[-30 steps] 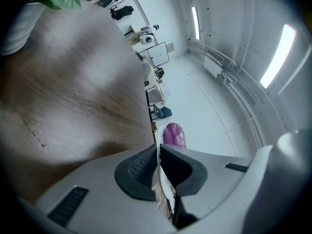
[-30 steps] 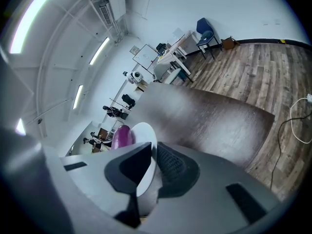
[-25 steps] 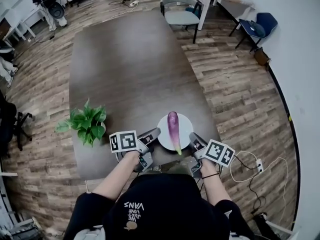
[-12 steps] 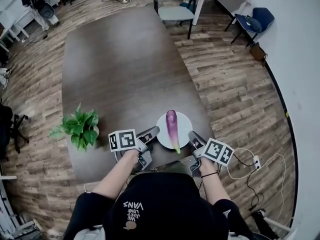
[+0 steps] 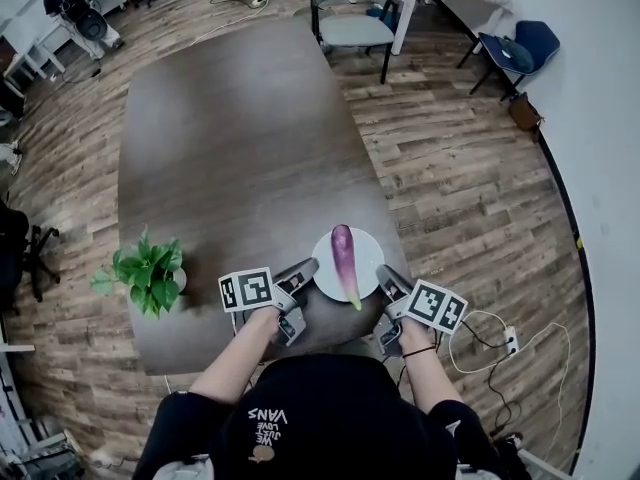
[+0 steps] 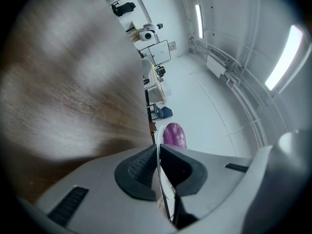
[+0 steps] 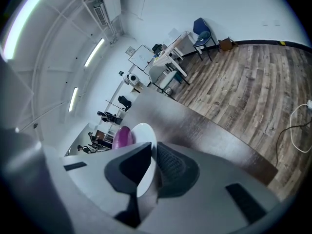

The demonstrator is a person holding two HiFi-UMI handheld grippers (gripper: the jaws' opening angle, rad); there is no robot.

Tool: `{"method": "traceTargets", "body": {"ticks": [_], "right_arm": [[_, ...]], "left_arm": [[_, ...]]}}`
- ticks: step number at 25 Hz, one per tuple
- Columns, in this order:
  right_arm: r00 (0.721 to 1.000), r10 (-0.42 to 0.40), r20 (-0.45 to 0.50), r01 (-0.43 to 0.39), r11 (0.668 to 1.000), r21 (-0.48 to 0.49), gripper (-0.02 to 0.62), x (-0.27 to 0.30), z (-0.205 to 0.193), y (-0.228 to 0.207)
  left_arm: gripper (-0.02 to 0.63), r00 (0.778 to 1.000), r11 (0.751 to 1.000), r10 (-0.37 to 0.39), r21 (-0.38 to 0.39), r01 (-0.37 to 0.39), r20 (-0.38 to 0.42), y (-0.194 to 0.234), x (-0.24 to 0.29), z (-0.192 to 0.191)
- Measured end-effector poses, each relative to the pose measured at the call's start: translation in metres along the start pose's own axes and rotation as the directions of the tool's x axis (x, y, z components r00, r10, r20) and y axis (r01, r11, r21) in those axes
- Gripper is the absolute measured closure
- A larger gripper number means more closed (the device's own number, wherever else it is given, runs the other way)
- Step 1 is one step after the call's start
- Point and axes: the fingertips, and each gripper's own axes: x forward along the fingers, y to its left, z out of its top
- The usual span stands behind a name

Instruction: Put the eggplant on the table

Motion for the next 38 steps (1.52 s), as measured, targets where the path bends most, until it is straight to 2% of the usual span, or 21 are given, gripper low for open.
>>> {"method": "traceTargets", "body": {"ticks": [18,33,38], "right_arm": [[0.997,-0.013,-0.079,0.007,0.998,-0.068,0.554,0.065,0.06,-0.031],[0.994,-0.034,-0.106,0.028,0.998,-0.061,0.554,0.1,0.068,-0.049],[0.992,-0.052,-0.114,0.045,0.997,-0.06,0.554,0.106,0.07,-0.054]], "left_arm": [[0.58,0.997,0.999,0.044,-0.004,-0.044,0.063,0.028,0.064,0.045],[0.58,0.991,0.992,0.122,-0.026,-0.12,0.049,0.061,0.086,0.06],[0.58,0.988,0.988,0.152,-0.026,-0.151,0.022,0.066,0.092,0.062]]}}
